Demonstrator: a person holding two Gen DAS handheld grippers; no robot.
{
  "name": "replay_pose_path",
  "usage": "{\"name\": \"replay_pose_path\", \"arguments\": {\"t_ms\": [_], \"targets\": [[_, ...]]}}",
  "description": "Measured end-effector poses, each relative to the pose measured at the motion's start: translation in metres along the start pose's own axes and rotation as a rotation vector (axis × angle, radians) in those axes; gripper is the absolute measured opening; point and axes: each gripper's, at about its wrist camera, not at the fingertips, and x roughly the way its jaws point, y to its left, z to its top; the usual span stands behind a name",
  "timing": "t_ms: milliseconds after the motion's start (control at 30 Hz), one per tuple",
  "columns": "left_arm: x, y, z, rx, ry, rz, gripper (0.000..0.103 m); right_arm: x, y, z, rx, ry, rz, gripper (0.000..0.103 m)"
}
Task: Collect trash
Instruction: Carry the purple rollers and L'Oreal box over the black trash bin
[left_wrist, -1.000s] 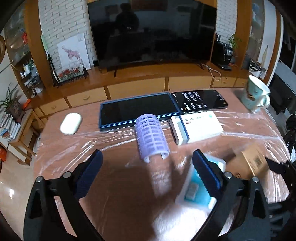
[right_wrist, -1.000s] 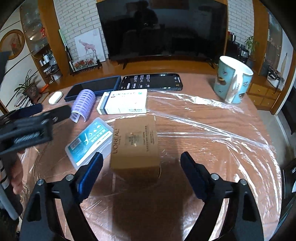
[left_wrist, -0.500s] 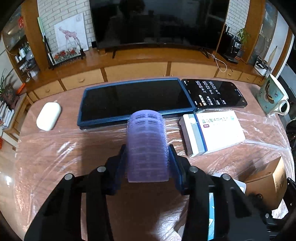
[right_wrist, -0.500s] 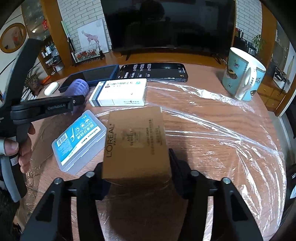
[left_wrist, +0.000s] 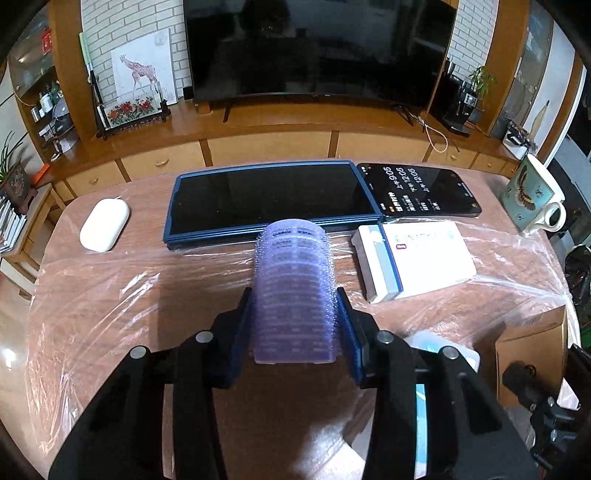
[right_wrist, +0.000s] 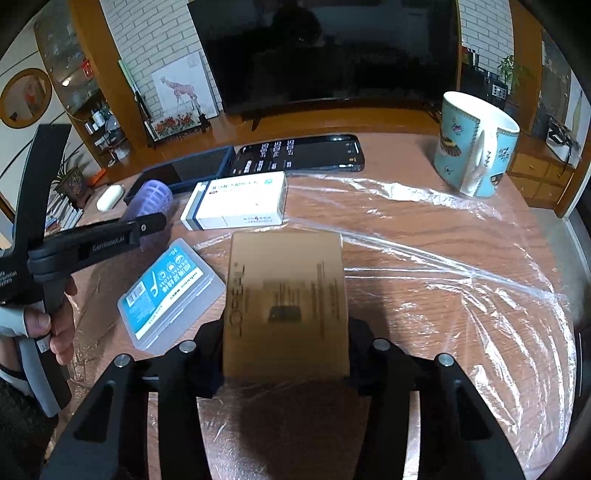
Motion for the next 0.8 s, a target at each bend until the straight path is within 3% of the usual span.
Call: {"name": "replay_pose_path", "arguments": {"t_ms": [367,800], "targets": [[-0.034,0.003,-0.015,0.001,-0.046,-0.027,0.044,-0.015,0.003,-0.008,0.001,-0.017,0.014,0.047],[-0.073,-0.001,-0.061,0.026,-0.059,-0.046,0.044,-0.034,0.011,-0.031,-0.001,-0.006,0.013,0.047]]}}
